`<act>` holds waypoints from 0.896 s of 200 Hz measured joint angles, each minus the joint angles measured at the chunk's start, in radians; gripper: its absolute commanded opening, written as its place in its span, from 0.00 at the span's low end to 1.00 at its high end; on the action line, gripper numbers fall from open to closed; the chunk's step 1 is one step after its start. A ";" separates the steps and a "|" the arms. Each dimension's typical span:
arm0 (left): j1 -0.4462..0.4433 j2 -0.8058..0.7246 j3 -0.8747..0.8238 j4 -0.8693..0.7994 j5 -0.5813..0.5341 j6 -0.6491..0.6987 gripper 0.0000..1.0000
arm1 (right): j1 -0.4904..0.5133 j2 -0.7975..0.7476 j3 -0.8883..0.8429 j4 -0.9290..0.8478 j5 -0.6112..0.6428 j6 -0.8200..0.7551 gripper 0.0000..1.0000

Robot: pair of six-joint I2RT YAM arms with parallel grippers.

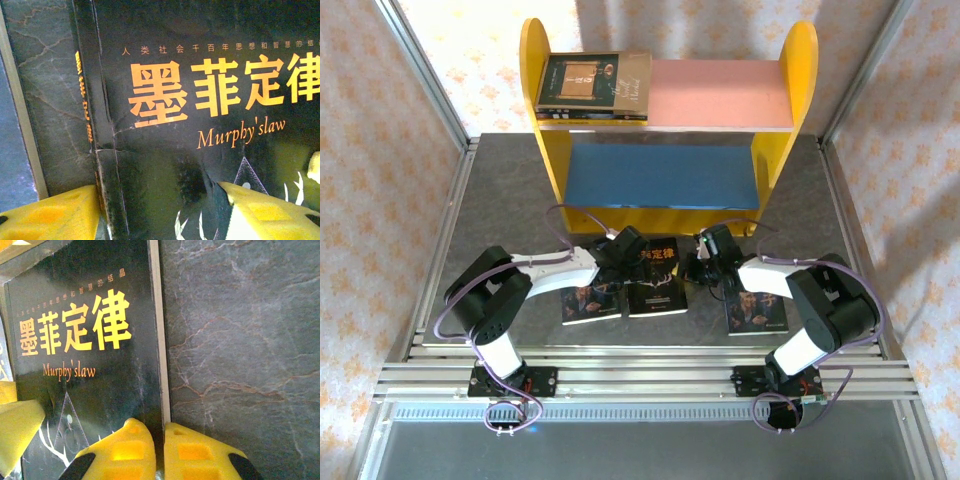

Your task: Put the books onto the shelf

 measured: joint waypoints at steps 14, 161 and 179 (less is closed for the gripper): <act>0.003 -0.006 -0.014 0.024 0.016 0.000 0.59 | -0.006 0.007 -0.001 0.010 -0.015 0.005 0.08; 0.023 -0.119 -0.106 0.152 0.090 -0.025 0.54 | -0.016 0.008 -0.002 0.018 -0.032 0.011 0.10; 0.023 -0.120 -0.119 0.173 0.090 -0.032 0.53 | -0.017 0.009 -0.002 0.019 -0.032 0.011 0.10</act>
